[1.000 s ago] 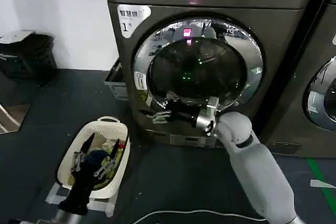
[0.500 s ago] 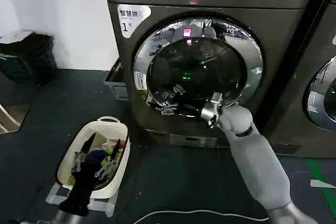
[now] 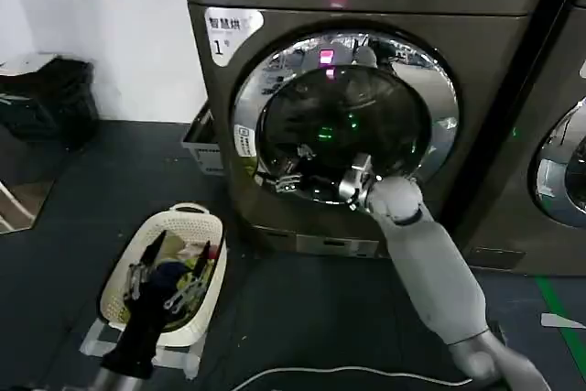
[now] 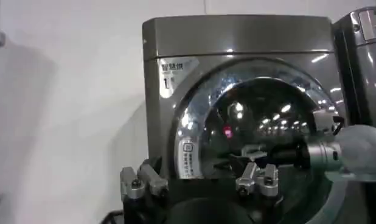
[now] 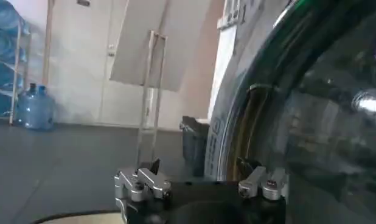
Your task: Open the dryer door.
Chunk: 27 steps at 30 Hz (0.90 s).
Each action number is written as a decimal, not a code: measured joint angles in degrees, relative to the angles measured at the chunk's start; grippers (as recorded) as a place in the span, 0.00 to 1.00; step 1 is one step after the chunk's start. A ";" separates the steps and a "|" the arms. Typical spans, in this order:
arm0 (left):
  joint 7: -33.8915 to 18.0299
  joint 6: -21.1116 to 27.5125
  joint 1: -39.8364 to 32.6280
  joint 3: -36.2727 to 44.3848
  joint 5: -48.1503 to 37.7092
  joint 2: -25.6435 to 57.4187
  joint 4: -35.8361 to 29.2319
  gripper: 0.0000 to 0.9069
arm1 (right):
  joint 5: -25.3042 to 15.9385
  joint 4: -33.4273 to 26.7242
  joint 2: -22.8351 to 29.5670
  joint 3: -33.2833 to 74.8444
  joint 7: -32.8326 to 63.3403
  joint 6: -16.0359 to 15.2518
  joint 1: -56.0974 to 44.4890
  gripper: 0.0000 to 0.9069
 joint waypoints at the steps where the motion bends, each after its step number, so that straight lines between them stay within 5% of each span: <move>1: -0.01 -0.06 -0.02 -0.01 0.12 0.00 0.19 1.00 | -0.21 -0.41 0.23 0.03 0.17 0.08 0.19 1.00; 27: -0.53 -1.08 -0.86 0.00 0.98 0.54 1.64 1.00 | -2.23 -6.99 4.18 -2.91 -0.54 0.57 3.47 1.00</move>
